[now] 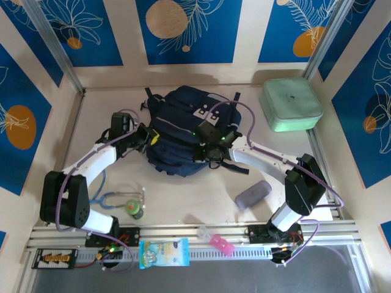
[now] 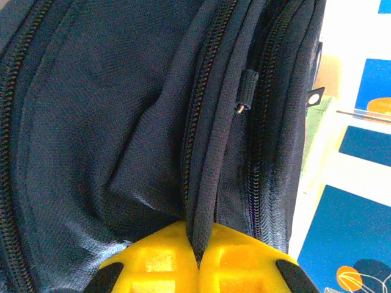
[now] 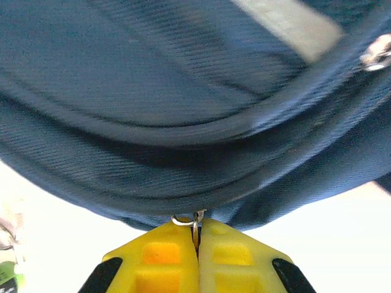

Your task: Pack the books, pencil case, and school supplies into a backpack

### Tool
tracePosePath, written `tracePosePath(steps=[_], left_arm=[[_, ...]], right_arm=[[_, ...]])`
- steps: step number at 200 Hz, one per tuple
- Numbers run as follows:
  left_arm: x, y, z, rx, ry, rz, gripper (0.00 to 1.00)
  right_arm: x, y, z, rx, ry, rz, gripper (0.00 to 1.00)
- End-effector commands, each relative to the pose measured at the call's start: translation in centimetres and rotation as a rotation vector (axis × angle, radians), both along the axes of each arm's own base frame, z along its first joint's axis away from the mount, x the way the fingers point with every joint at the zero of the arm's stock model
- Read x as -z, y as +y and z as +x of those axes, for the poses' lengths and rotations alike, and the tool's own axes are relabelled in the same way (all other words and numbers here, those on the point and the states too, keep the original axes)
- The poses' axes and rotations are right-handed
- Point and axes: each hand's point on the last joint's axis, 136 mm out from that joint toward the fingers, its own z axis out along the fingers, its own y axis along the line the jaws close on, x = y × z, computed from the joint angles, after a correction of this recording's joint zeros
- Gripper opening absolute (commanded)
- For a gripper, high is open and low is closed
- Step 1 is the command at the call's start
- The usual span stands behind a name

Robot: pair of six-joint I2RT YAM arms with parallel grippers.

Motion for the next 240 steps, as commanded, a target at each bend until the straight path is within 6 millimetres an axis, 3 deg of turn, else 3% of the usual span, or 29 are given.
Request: tracePosePath(steps=[1,45,63,96,153,175,193,240], left_arm=[[-2.7,1.5,1.2,0.009,-0.078,0.048,0.00],[-0.8,1.6,-0.4,0.167,-0.009,0.170,0.00],[-0.7,1.1,-0.9,0.265,-0.002,0.191,0.00],[0.3,2.2,-2.0,0.404,0.037,0.337,0.00],[0.8,2.1,-2.0,0.512,0.021,0.368,0.00],[0.6,2.2,-1.7,0.518,0.011,0.369,0.00],[0.4,1.8,-1.6,0.525,-0.006,0.346,0.00],[-0.1,0.9,-1.1,0.524,-0.034,0.290,0.00]], right_arm=[[0.8,-2.9,0.3,-0.035,-0.026,-0.118,0.00],[1.9,-5.3,2.9,-0.068,-0.017,-0.115,0.00],[1.7,-6.7,4.3,-0.036,-0.032,-0.111,0.00],[2.3,-9.7,6.5,0.082,-0.013,-0.147,0.00],[2.7,-12.2,9.1,0.141,0.055,-0.101,0.00],[2.2,-13.5,9.9,0.166,0.065,-0.065,0.07],[1.6,-14.0,10.4,0.191,0.073,-0.029,0.17],[1.2,-14.0,10.7,0.248,0.093,0.001,0.13]])
